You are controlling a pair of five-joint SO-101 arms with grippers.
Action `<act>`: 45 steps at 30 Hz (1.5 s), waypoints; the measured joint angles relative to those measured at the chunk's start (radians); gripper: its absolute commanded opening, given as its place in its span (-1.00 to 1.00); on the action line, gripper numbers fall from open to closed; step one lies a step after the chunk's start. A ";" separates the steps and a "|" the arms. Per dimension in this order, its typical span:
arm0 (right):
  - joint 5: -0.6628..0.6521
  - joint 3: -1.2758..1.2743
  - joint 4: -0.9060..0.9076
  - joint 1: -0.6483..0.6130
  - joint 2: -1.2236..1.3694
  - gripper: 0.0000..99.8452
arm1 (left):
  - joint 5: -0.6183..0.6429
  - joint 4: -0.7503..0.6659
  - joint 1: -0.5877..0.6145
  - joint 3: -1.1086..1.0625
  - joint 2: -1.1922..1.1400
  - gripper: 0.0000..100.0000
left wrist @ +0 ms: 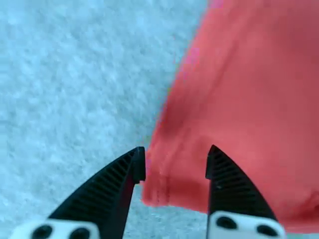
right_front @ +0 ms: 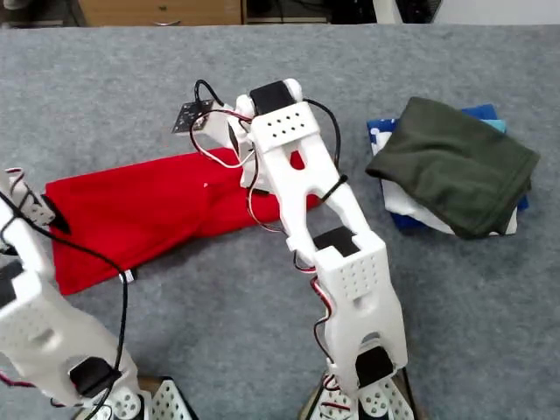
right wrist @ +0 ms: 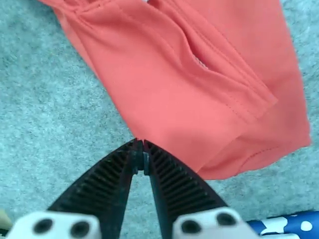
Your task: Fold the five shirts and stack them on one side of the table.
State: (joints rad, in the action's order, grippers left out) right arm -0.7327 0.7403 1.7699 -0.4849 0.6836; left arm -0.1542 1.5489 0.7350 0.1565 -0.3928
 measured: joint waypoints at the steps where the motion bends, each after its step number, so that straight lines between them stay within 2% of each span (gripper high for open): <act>1: 0.002 0.000 0.000 0.000 0.000 -1.00 | -0.023 0.008 0.006 0.048 -0.043 -0.58; 5: 0.003 0.000 0.000 0.000 0.000 -1.00 | -0.089 0.052 0.011 0.175 -0.186 -0.58; 11: 0.003 0.000 0.000 0.000 0.000 -1.00 | -0.135 0.058 0.011 0.249 -0.324 -0.59; 15: 0.003 0.000 0.000 0.000 0.000 -1.00 | -0.135 0.063 0.005 0.270 -0.373 -0.62; 19: 0.003 0.000 0.000 0.000 0.000 -1.00 | -0.072 0.066 -0.006 0.301 -0.425 -0.81; 23: 0.003 0.000 0.000 0.000 0.000 -1.00 | -0.061 0.075 -0.043 0.341 -0.456 -0.97; 33: 0.003 0.000 0.000 0.000 -0.117 -1.00 | -0.055 0.089 -0.117 0.348 -0.443 -0.96; 37: 0.005 -0.002 0.000 0.003 -0.184 -1.00 | -0.051 0.132 -0.198 0.345 -0.362 -0.96; 45: 0.098 -0.002 0.002 0.138 -0.330 -1.00 | -0.035 0.181 -0.543 0.344 -0.144 -0.96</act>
State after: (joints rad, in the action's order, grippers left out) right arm -0.6345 0.7388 1.7714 -0.3468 0.3537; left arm -0.1895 1.7300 0.1918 0.5002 -0.5370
